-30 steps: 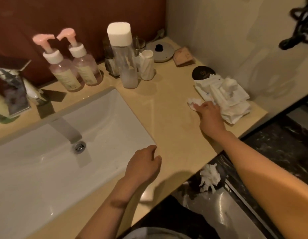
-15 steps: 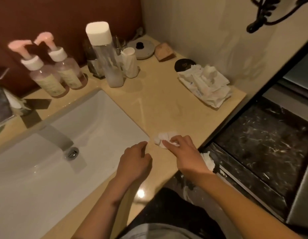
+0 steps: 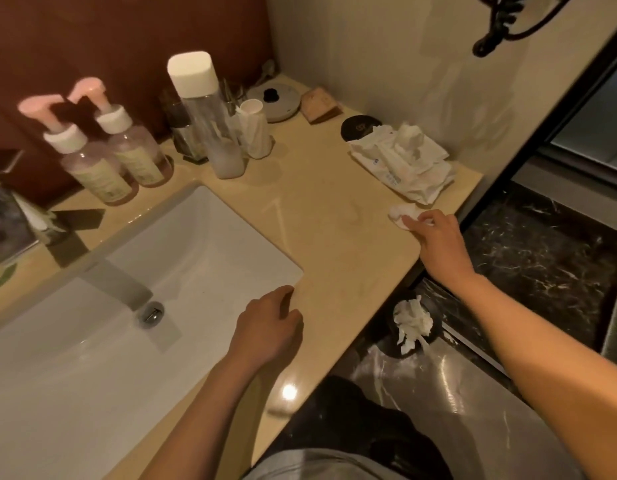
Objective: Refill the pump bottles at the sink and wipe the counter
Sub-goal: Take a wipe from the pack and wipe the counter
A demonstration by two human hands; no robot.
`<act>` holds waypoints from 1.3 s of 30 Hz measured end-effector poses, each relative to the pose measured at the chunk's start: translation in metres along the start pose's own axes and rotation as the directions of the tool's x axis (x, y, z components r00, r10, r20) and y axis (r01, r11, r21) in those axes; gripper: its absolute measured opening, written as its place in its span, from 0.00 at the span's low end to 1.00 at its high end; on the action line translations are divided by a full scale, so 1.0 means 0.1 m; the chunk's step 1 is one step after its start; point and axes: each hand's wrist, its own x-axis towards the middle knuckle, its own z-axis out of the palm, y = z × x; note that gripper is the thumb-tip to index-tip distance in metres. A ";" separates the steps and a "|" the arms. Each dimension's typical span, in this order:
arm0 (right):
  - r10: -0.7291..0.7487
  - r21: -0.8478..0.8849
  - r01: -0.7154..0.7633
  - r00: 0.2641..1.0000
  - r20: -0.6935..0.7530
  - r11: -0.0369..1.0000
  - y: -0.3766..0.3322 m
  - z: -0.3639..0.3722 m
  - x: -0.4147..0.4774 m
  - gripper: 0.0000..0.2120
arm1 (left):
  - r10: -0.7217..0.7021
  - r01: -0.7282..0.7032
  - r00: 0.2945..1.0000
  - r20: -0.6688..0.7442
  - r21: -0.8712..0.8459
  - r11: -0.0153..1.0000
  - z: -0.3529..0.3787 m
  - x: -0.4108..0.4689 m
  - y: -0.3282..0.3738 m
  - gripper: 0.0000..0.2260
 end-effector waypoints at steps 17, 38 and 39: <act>-0.079 0.185 0.071 0.996 0.036 0.980 -1.46 0.38 -1.20 0.31 | 0.084 -0.086 0.994 -0.071 -0.029 0.996 0.17 -0.32 -0.28 0.21; -0.061 0.490 -0.114 0.943 0.327 0.864 -0.82 -0.15 -1.68 0.18 | 0.214 -0.262 0.958 0.192 0.274 0.925 0.71 -0.61 0.13 0.30; -0.030 0.492 -0.142 0.945 0.324 0.859 -0.73 -0.20 -1.66 0.17 | 0.231 -0.291 0.949 0.217 0.307 0.906 0.74 -0.57 0.19 0.29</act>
